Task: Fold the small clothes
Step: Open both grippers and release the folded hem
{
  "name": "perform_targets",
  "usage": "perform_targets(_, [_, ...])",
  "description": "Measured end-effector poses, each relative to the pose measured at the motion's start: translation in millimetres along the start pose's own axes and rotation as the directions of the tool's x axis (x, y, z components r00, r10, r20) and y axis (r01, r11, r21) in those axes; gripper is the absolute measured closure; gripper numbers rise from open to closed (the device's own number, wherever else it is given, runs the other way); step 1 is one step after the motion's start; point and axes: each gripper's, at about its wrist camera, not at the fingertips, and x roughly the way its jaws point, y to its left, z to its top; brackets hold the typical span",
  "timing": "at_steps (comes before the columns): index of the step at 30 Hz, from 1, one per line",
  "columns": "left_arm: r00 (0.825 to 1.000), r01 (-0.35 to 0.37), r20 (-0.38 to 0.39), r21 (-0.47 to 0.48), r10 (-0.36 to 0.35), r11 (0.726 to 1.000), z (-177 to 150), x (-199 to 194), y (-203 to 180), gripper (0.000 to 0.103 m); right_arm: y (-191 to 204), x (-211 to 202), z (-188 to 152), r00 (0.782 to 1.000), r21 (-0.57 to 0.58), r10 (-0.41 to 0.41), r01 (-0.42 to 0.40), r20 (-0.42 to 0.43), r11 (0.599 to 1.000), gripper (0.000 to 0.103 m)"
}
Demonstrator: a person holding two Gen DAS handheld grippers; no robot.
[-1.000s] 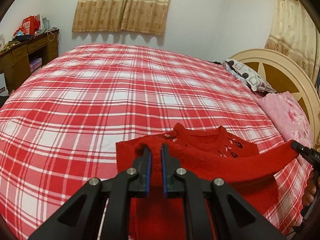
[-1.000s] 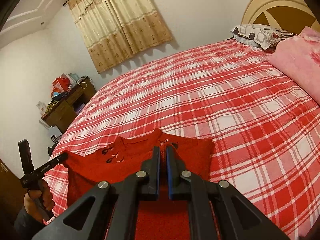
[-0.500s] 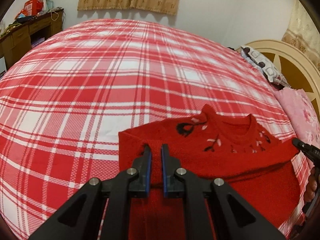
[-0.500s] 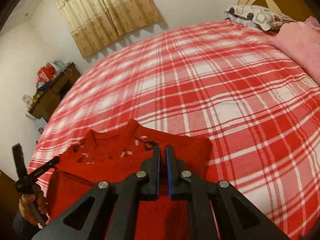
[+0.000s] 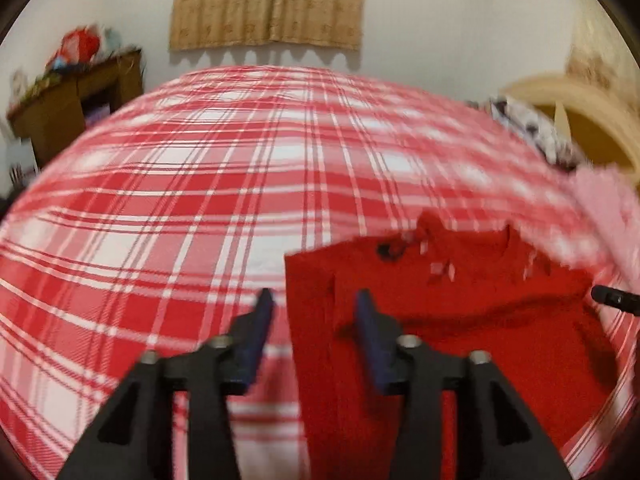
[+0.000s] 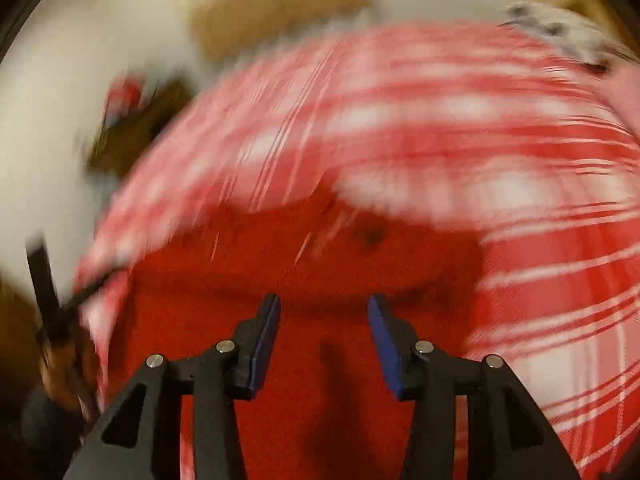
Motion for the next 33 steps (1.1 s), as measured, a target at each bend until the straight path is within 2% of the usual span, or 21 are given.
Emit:
perform_targets(2, [0.999, 0.002, -0.035, 0.053, 0.000, 0.999, -6.6, 6.1, -8.8, 0.048, 23.4, 23.4, -7.2, 0.993, -0.107, -0.085, 0.076, -0.084, 0.991, 0.056])
perform_targets(3, [0.999, -0.005, -0.044, 0.071, 0.008, 0.997, -7.8, 10.0, -12.6, 0.048, 31.1, 33.2, -6.7, 0.989, -0.142, -0.114, 0.099, -0.098, 0.985, 0.056])
perform_targets(5, [0.998, -0.045, -0.034, 0.066, 0.047, 0.997, -4.5, 15.4, -12.3, 0.048, 36.8, 43.1, 6.8, 0.985, -0.148, -0.170, 0.162, -0.043, 0.976, 0.056])
perform_targets(8, [0.996, -0.082, -0.031, -0.005, 0.081, 0.997, 4.5, 20.8, 0.7, 0.044, 29.9, 35.6, 33.0, 0.976, -0.060, -0.203, 0.208, 0.077, 0.976, 0.055])
perform_targets(9, [0.996, -0.085, -0.039, -0.024, 0.084, 0.996, 5.4, 22.7, 4.2, 0.044, 27.6, 30.4, 39.9, 0.965, -0.028, -0.229, 0.235, 0.125, 0.972, 0.054])
perform_targets(11, [0.996, -0.073, -0.053, -0.050, 0.070, 0.996, 4.6, 24.0, 12.0, 0.044, 23.1, 17.9, 48.6, 0.934, 0.036, -0.296, 0.295, 0.200, 0.955, 0.044])
perform_targets(14, [0.996, -0.079, -0.050, -0.024, 0.078, 0.997, -2.6, 21.3, 8.4, 0.043, 18.5, 9.4, 47.4, 0.940, 0.040, -0.261, 0.259, 0.220, 0.965, 0.044])
perform_targets(17, [0.995, -0.085, -0.052, -0.035, 0.083, 0.996, -5.1, 22.9, 9.9, 0.040, 20.4, 11.8, 38.2, 0.942, 0.016, -0.262, 0.264, 0.208, 0.964, 0.044])
perform_targets(18, [0.995, -0.085, -0.053, -0.039, 0.083, 0.996, -3.8, 23.0, 9.8, 0.040, 19.3, 11.4, 35.7, 0.947, 0.019, -0.252, 0.253, 0.198, 0.967, 0.044])
perform_targets(20, [0.995, -0.090, -0.051, -0.045, 0.088, 0.995, -0.1, 23.1, 10.1, 0.040, 25.5, 19.3, 29.0, 0.978, -0.018, -0.183, 0.186, 0.099, 0.982, 0.044])
perform_targets(21, [0.995, -0.089, -0.047, -0.046, 0.087, 0.995, 1.2, 22.1, 9.7, 0.040, 33.1, 28.2, 27.7, 0.978, -0.068, -0.202, 0.204, 0.044, 0.977, 0.044])
perform_targets(22, [0.995, -0.089, -0.048, -0.043, 0.087, 0.995, 2.0, 22.2, 8.4, 0.040, 40.6, 37.3, 25.2, 0.968, -0.127, -0.250, 0.248, -0.003, 0.960, 0.044])
perform_targets(23, [0.995, -0.089, -0.052, -0.037, 0.087, 0.995, 2.1, 22.7, 6.7, 0.040, 49.5, 51.4, 23.3, 0.947, -0.197, -0.318, 0.305, -0.037, 0.932, 0.044])
perform_targets(24, [0.995, -0.089, -0.053, -0.034, 0.087, 0.995, 1.5, 22.7, 6.2, 0.040, 51.7, 57.3, 24.0, 0.942, -0.210, -0.334, 0.321, -0.030, 0.923, 0.044])
perform_targets(27, [0.995, -0.080, -0.060, -0.043, 0.077, 0.996, -3.3, 19.3, 6.4, 0.040, 36.9, 61.6, 40.2, 0.948, -0.113, -0.319, 0.319, 0.021, 0.941, 0.044])
perform_targets(29, [0.995, -0.075, -0.066, -0.044, 0.072, 0.996, -8.9, 13.9, 8.2, 0.040, 13.7, 53.2, 49.6, 0.935, 0.031, -0.346, 0.345, 0.073, 0.938, 0.044])
perform_targets(30, [0.996, -0.068, -0.065, -0.047, 0.065, 0.997, -11.1, 10.1, 9.0, 0.040, 5.4, 49.0, 49.1, 0.945, 0.082, -0.320, 0.315, 0.072, 0.946, 0.044])
perform_targets(32, [0.998, -0.042, -0.051, -0.053, 0.039, 0.998, -17.1, -3.5, 11.6, 0.040, -4.6, 38.5, 40.0, 0.972, 0.131, -0.219, 0.207, 0.084, 0.970, 0.044])
perform_targets(33, [0.998, -0.036, -0.045, -0.050, 0.034, 0.998, -19.3, -8.4, 11.7, 0.040, -6.4, 33.7, 34.9, 0.974, 0.133, -0.206, 0.193, 0.091, 0.972, 0.044])
